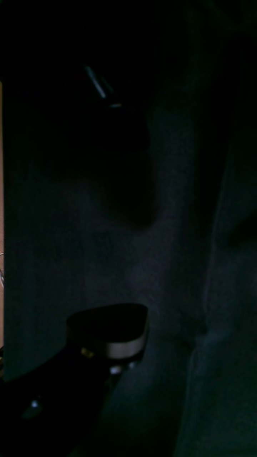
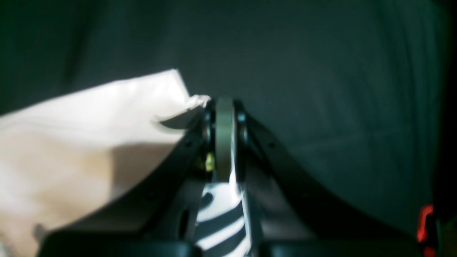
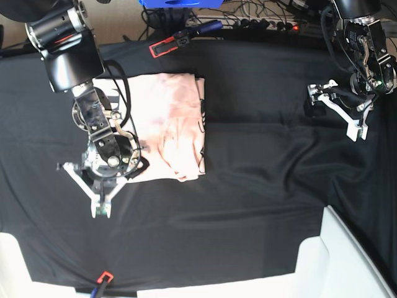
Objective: Fold the T-shirt properly
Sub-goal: 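Raise the right gripper and move it beside the folded shirt, then move the right gripper aside and bring the left gripper toward the shirt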
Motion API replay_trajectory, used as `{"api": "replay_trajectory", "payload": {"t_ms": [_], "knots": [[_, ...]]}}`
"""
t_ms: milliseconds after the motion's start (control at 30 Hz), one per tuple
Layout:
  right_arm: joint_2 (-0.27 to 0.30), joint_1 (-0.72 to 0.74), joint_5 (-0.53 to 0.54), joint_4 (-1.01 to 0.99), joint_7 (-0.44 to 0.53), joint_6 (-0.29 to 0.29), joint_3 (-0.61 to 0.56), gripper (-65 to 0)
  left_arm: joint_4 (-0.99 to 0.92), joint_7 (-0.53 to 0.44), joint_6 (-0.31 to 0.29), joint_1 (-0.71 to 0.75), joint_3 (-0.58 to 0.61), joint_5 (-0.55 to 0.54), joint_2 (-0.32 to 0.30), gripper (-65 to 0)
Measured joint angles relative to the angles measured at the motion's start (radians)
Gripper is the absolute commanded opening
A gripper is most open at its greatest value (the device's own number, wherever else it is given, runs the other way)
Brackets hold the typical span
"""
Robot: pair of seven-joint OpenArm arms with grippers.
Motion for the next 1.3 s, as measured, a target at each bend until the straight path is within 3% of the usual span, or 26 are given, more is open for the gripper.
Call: {"api": "replay_trajectory", "payload": {"t_ms": [233,433,500,667,1000,1200,1300], "knots": [[-0.088,0.0,0.004,-0.191,0.132,0.034,-0.004,-63.8,0.0,0.0,0.0,0.0,0.007,-0.004,0.002,0.0],[-0.066,0.035,0.004,-0.204,0.148,0.039,-0.118,-63.8,0.0,0.0,0.0,0.0,0.01,-0.004,0.002,0.0],[-0.063,0.047,0.008,-0.2,0.111,0.037,-0.123,-63.8,0.0,0.0,0.0,0.0,0.011,-0.004,0.003,0.0],[0.019,0.073,0.006,-0.187,0.07,0.016,-0.123,-63.8,0.005,-0.001,0.0,0.0,0.014,-0.007,0.004,0.0],[0.17,0.008,0.007,0.145,-0.028,0.017,-0.102,-63.8,0.02,0.0,0.0,-0.06,0.204,-0.008,0.011,0.0],[0.167,-0.111,0.007,0.225,-0.036,0.013,0.077,-63.8,0.002,-0.006,0.001,-0.148,0.212,-0.017,0.04,0.0],[0.164,-0.168,0.006,0.277,-0.034,0.015,0.126,-63.8,-0.044,-0.001,-0.022,-0.167,0.215,-0.144,0.045,0.0]]}}
